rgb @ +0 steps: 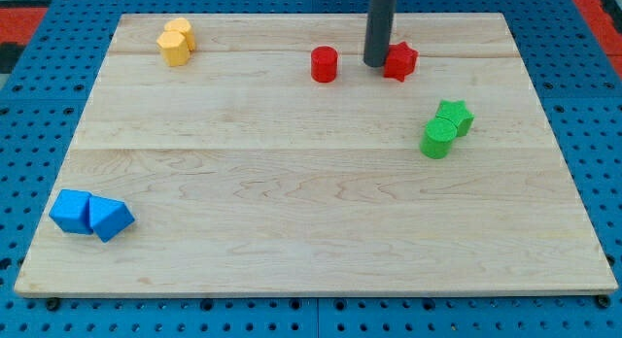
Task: Place the yellow hexagon parallel to the left of the red circle
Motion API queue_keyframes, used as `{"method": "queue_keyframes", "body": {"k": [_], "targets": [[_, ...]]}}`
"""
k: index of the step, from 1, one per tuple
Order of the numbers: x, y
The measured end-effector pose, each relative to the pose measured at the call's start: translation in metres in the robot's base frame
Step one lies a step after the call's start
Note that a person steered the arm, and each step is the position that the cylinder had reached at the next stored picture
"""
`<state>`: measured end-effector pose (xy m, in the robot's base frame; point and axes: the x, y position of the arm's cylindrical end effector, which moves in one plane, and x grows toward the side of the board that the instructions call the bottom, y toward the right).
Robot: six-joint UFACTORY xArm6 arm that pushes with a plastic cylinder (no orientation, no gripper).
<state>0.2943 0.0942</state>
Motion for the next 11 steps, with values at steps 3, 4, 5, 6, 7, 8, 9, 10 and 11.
{"method": "queue_keyframes", "body": {"k": [3,4,5,6,7,8,9,10,11], "targets": [[0.021,-0.038],[0.057,-0.091],[0.052,-0.136],[0.017,-0.12],[0.02,-0.083],[0.013,-0.062],[0.013,-0.122],[0.015,-0.198],[0.031,-0.281]]}}
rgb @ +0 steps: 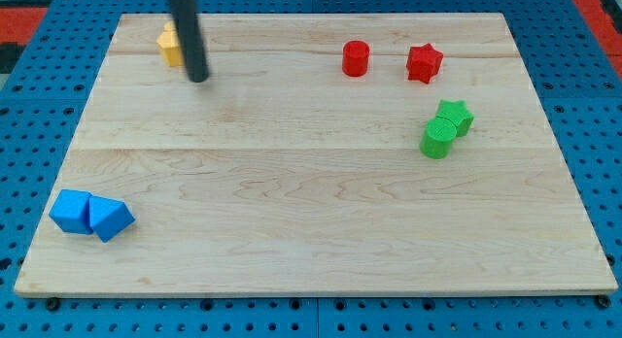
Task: Place the yellow hexagon parallel to the left of the red circle
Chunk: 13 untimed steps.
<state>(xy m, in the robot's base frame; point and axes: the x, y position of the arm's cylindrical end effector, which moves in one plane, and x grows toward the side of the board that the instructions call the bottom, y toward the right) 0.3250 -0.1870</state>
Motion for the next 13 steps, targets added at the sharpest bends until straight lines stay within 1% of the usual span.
{"method": "queue_keyframes", "body": {"k": [1,2,4,5,6,7,8,10,11,12,13], "targets": [[-0.017,-0.074],[-0.049,-0.092],[-0.037,-0.029],[-0.05,-0.068],[-0.076,-0.044],[-0.075,0.009],[-0.07,0.029],[-0.046,-0.028],[0.001,0.017],[-0.002,0.039],[-0.026,0.017]]}}
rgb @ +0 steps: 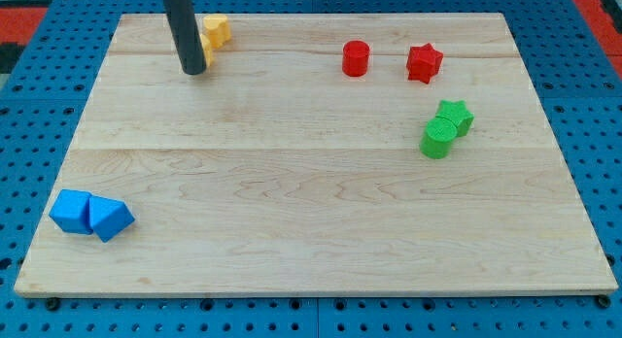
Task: Place the yellow hexagon parallel to the left of the red circle
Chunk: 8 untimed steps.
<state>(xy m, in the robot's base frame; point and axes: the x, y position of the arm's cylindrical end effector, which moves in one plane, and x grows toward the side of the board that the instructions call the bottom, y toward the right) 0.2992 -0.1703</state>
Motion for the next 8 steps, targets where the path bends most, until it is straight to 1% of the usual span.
{"method": "queue_keyframes", "body": {"k": [2,3,4,5,7,8], "targets": [[-0.026,-0.058],[-0.033,-0.024],[-0.033,0.029],[-0.034,0.03],[-0.038,0.079],[-0.04,0.084]]}}
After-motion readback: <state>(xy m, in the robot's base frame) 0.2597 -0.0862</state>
